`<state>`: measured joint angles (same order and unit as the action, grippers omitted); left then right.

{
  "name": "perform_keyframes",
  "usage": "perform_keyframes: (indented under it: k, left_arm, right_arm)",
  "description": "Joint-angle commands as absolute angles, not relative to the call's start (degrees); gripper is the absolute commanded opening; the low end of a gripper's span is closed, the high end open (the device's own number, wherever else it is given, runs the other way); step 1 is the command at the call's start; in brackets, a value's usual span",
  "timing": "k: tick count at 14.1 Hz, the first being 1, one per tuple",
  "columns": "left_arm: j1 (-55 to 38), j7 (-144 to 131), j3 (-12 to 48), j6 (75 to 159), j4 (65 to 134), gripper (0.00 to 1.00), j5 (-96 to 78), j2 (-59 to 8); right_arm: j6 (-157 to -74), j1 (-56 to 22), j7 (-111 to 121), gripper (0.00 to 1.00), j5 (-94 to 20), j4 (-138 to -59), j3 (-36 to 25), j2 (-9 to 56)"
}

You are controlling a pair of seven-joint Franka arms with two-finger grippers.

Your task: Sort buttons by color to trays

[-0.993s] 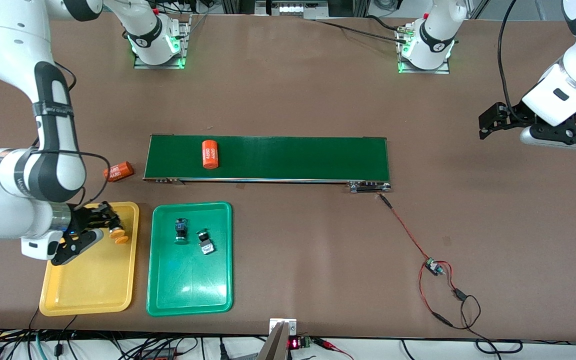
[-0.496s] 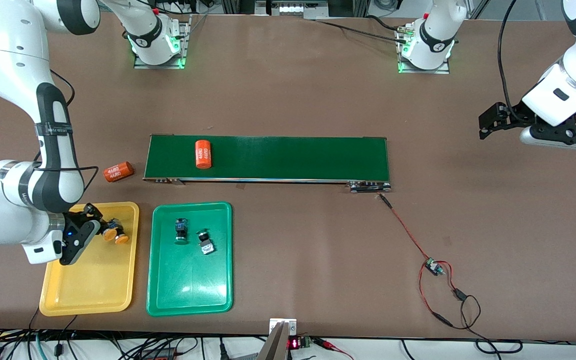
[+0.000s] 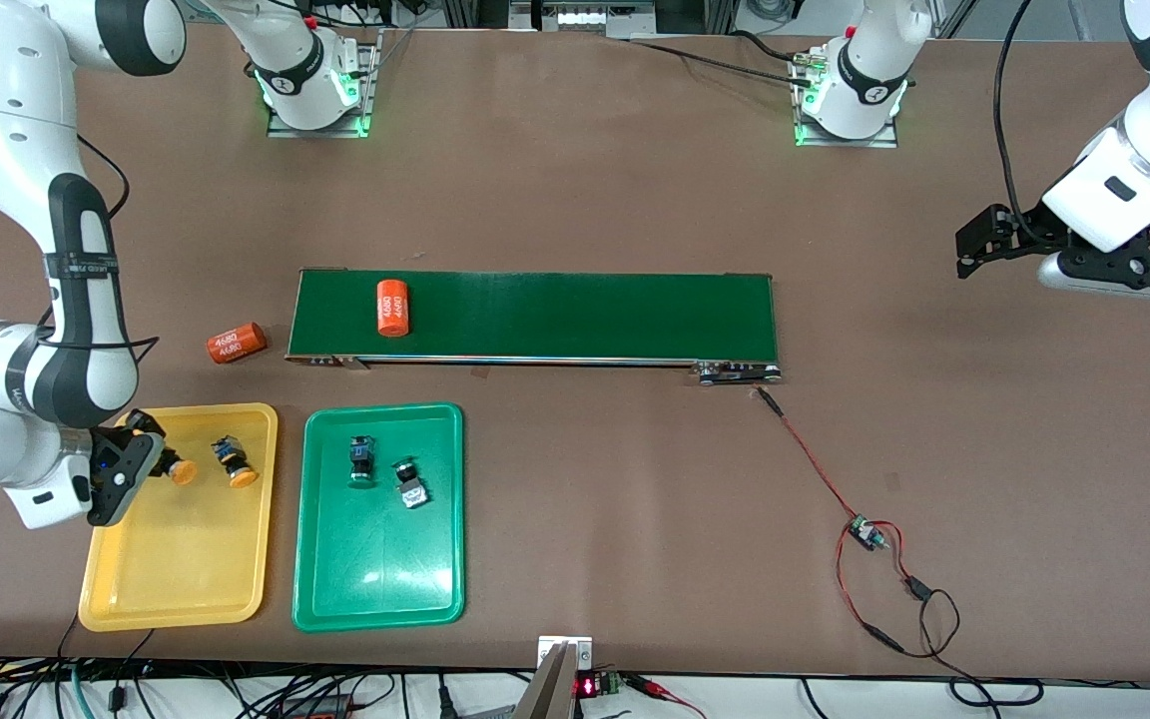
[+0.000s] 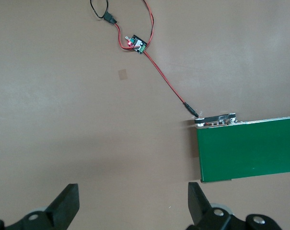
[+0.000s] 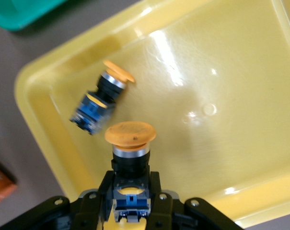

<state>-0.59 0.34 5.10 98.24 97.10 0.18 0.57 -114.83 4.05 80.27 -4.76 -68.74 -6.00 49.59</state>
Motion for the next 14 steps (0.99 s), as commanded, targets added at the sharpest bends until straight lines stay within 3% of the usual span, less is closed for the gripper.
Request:
perform_keyframes:
  k: [1,5,6,7,8,10,14]
  left_arm:
    - [-0.62,0.62,5.19,96.94,96.06,1.00,1.58,0.70]
    - [-0.62,0.62,5.19,96.94,96.06,1.00,1.58,0.70]
    - [-0.62,0.62,5.19,96.94,96.06,1.00,1.58,0.70]
    - [-0.62,0.70,5.19,96.86,96.06,1.00,1.58,0.70]
    - [-0.62,0.70,5.19,96.94,96.06,1.00,1.58,0.70]
    - [-0.62,0.70,5.19,96.86,96.06,1.00,1.58,0.70]
    - [-0.62,0.79,5.19,96.94,96.06,1.00,1.58,0.70]
  right_arm:
    - [-120.13,5.01,87.70,0.00,-4.13,-67.76,-5.01,52.12]
    - [-123.39,5.01,94.55,0.00,-4.48,-67.67,-4.66,54.22]
    - [-123.92,5.10,95.09,0.05,-4.66,-67.85,-4.66,54.32]
    - [-124.01,5.01,94.58,0.40,-4.66,-68.03,-4.66,54.32]
    - [-123.93,5.01,93.61,0.99,-5.09,-68.29,-4.66,54.14]
    - [-123.14,4.92,91.94,1.00,-6.06,-68.38,-4.66,52.92]
    - [-111.73,4.40,87.73,1.00,-5.71,-68.56,-4.75,44.76]
